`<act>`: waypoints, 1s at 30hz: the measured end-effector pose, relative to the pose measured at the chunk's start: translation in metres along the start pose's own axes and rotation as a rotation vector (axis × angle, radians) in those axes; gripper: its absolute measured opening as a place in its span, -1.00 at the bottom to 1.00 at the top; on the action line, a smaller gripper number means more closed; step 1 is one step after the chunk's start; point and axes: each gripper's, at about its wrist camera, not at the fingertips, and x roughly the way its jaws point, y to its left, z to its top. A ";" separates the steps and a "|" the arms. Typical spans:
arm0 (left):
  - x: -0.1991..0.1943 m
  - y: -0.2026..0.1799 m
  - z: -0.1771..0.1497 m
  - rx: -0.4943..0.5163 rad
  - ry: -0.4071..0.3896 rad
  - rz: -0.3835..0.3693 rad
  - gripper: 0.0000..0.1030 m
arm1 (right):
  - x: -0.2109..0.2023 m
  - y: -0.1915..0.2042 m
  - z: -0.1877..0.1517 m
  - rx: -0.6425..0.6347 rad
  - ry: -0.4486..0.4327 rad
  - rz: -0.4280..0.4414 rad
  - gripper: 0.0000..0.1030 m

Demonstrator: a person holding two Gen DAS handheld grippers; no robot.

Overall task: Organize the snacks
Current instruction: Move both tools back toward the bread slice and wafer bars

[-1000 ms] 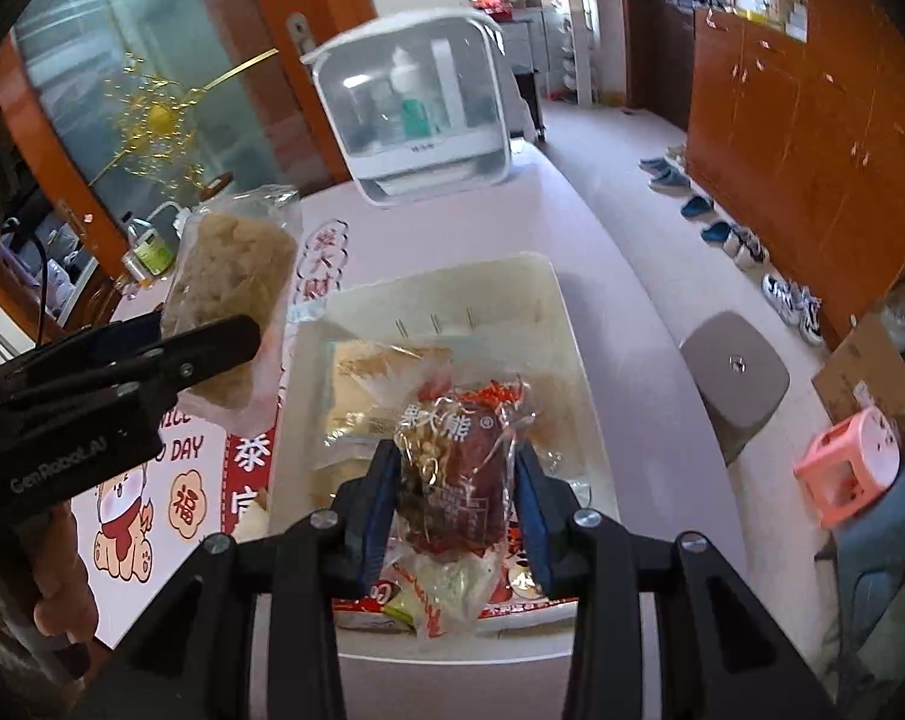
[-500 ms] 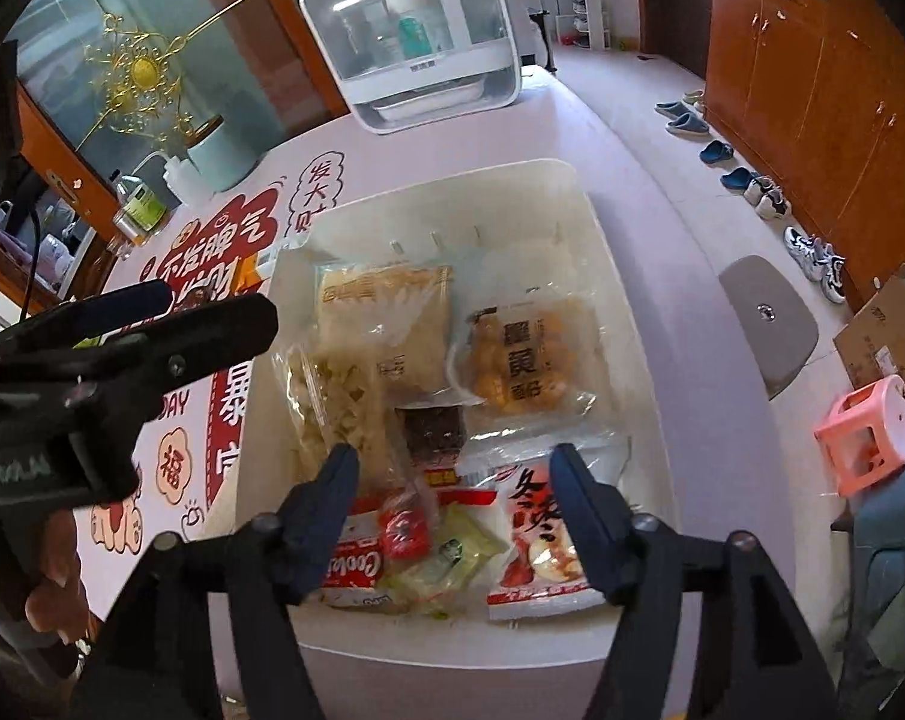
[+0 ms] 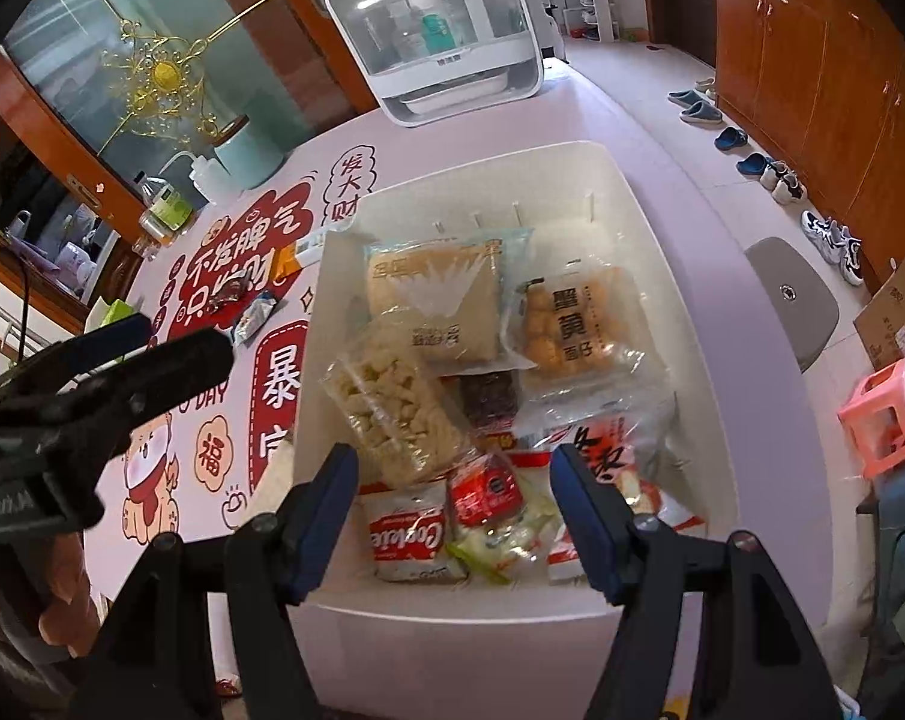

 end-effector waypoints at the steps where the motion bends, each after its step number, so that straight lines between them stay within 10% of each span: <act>1: -0.005 0.002 -0.003 0.002 -0.003 0.007 0.99 | -0.002 0.004 -0.002 -0.003 -0.002 0.002 0.30; 23: -0.171 0.144 0.005 0.228 -0.282 0.435 0.99 | -0.033 0.126 -0.001 -0.086 -0.106 -0.025 0.30; 30: -0.169 0.201 0.025 0.394 -0.278 0.416 0.99 | -0.009 0.182 -0.006 -0.080 -0.065 -0.060 0.30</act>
